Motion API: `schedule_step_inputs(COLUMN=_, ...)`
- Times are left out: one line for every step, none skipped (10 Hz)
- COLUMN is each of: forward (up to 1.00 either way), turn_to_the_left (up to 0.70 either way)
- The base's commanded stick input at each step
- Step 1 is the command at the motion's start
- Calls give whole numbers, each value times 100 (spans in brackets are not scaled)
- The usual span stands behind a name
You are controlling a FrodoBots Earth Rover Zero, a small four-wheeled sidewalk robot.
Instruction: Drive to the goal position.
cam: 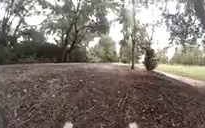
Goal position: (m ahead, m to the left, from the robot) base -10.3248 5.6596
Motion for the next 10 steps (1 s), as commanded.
schedule_step_inputs(forward=45, turn_to_the_left=0)
schedule_step_inputs(forward=45, turn_to_the_left=0)
schedule_step_inputs(forward=45, turn_to_the_left=0)
schedule_step_inputs(forward=45, turn_to_the_left=0)
schedule_step_inputs(forward=45, turn_to_the_left=0)
schedule_step_inputs(forward=45, turn_to_the_left=0)
schedule_step_inputs(forward=45, turn_to_the_left=0)
schedule_step_inputs(forward=45, turn_to_the_left=0)
schedule_step_inputs(forward=45, turn_to_the_left=0)
schedule_step_inputs(forward=45, turn_to_the_left=0)
